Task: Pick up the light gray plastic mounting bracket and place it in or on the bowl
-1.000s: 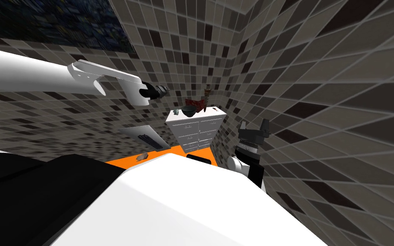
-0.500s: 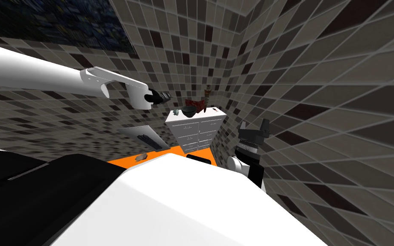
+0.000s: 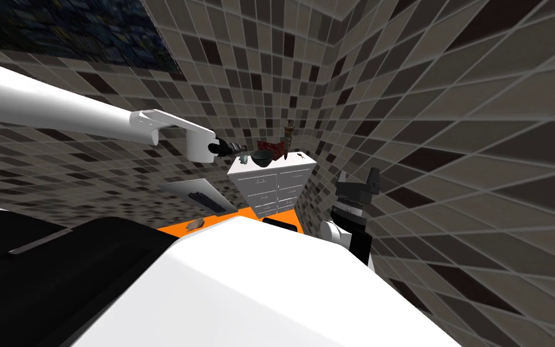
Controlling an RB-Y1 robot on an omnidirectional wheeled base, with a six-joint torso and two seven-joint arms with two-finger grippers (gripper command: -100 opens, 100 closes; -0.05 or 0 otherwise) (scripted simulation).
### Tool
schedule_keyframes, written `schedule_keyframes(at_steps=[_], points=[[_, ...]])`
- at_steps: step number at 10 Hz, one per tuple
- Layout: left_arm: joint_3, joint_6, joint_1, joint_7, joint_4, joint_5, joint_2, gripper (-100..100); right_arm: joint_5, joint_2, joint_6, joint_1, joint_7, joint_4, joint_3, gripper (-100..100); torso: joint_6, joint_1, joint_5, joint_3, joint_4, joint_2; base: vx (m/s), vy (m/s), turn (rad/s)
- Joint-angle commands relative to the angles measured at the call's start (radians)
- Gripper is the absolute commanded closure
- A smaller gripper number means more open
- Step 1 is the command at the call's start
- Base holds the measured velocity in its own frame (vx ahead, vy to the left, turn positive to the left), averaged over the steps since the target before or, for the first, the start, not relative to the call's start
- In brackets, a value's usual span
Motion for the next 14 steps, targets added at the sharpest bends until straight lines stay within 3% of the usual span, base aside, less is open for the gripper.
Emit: schedule_keyframes(at_steps=[1, 3, 5, 6, 7, 9, 10, 11, 14], points=[[-0.022, -0.007, 0.030, -0.017, -0.022, 0.033, 0.039, -100, 0.000, 0.000, 0.000, 0.000, 0.000, 0.000, 0.000, 0, 0.000, 0.000, 0.000, 0.000, 0.000, 0.000, 0.044, -0.043, -0.038], [-0.044, -0.010, 0.048, -0.031, -0.042, 0.059, 0.067, -100, 0.000, 0.000, 0.000, 0.000, 0.000, 0.000, 0.000, 0, 0.000, 0.000, 0.000, 0.000, 0.000, 0.000, 0.047, -0.036, -0.026], [-0.054, -0.010, 0.030, -0.037, -0.045, 0.058, 0.060, -100, 0.000, 0.000, 0.000, 0.000, 0.000, 0.000, 0.000, 0, 0.000, 0.002, 0.000, 0.001, 0.000, 0.001, 0.021, -0.011, -0.003], [-0.053, -0.009, 0.033, -0.035, -0.046, 0.057, 0.060, 0, 0.000, 0.000, 0.000, 0.000, 0.000, 0.000, 0.000, 0, 0.000, 0.002, 0.001, 0.002, 0.001, 0.003, 0.000, 0.000, 0.000], [-0.063, -0.012, 0.046, -0.046, -0.028, 0.034, 0.032, -100, 0.000, 0.000, 0.000, 0.000, 0.000, 0.000, 0.000, 0, 0.000, 0.003, 0.001, 0.002, 0.001, 0.003, 0.025, -0.006, -0.067], [-0.073, -0.016, 0.059, -0.057, -0.010, 0.010, 0.003, -100, 0.000, 0.000, 0.000, 0.000, 0.000, 0.000, 0.000, 0, 0.000, 0.003, 0.001, 0.001, 0.001, 0.002, 0.041, -0.008, -0.051], [-0.056, -0.013, 0.068, -0.047, -0.014, 0.018, 0.018, -100, 0.000, 0.000, 0.000, 0.000, 0.000, 0.000, 0.000, 0, 0.000, 0.003, 0.001, 0.001, 0.000, 0.001, 0.019, -0.002, -0.007], [-0.056, -0.013, 0.070, -0.048, -0.013, 0.017, 0.017, 100, 0.000, 0.000, 0.000, 0.000, 0.000, 0.000, 0.000, 0, 0.000, 0.003, 0.001, 0.001, 0.001, 0.002, 0.000, 0.000, 0.000], [-0.056, -0.012, 0.070, -0.048, -0.013, 0.017, 0.017, 100, 0.000, 0.000, 0.000, 0.000, 0.000, 0.000, 0.000, 0, 0.000, 0.003, 0.001, 0.002, 0.001, 0.004, 0.000, 0.000, 0.000]])
